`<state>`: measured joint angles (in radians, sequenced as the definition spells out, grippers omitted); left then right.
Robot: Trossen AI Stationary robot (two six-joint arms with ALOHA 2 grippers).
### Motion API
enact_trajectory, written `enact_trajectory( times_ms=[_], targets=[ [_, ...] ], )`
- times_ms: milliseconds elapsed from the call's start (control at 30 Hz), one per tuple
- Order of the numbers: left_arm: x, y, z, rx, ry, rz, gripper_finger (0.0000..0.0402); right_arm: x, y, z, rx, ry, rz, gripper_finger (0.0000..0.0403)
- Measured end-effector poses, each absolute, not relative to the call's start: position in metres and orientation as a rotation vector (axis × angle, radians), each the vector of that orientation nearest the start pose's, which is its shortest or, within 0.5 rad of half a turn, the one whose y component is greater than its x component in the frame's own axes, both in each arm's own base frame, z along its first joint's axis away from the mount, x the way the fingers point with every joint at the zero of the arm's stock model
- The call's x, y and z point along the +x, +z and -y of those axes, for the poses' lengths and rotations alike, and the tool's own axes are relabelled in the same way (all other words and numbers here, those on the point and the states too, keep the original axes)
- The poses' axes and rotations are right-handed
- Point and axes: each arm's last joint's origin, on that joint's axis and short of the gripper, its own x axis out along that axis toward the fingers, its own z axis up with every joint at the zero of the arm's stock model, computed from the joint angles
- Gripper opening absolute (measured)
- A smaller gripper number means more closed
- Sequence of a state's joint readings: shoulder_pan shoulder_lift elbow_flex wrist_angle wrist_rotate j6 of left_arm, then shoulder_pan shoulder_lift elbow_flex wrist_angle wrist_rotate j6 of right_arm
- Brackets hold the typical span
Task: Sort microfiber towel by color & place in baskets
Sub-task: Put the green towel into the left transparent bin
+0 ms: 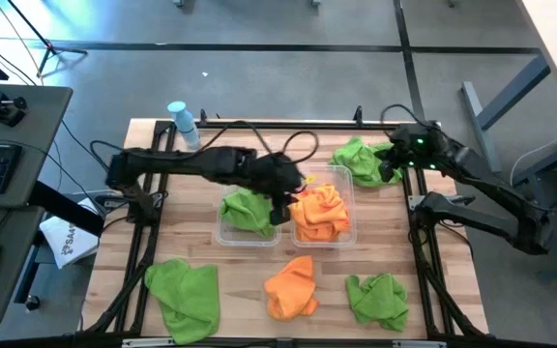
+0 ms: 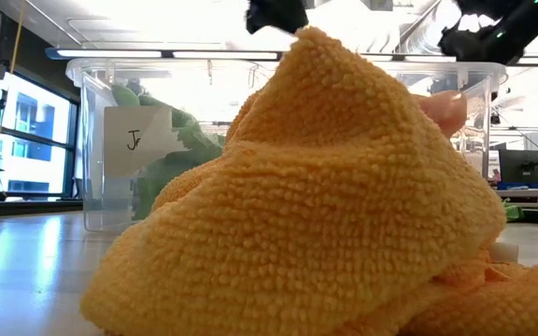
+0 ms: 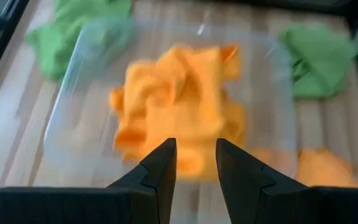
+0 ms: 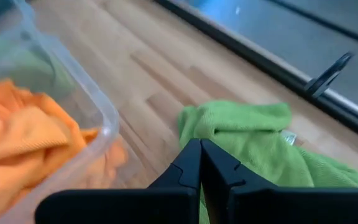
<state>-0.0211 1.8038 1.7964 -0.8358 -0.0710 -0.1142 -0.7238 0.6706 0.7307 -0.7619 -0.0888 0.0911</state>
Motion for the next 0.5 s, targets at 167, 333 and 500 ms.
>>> enact_trajectory(
  times_ms=[167, 333, 500],
  targets=[
    [0.349, 0.333, 0.015, -0.138, 0.166, -0.798, 0.0101, 0.078, 0.289, 0.065, 0.427, -0.670, -0.526, 0.0000],
    [0.298, 0.329, 0.025, -0.208, 0.215, -0.709, 0.0101, 0.062, 0.291, 0.043, 0.565, -0.643, -0.575, 0.0000],
    [0.252, 0.330, 0.031, -0.261, 0.256, -0.631, 0.0101, 0.053, 0.299, 0.032, 0.648, -0.725, -0.573, 0.0000]
  ],
)
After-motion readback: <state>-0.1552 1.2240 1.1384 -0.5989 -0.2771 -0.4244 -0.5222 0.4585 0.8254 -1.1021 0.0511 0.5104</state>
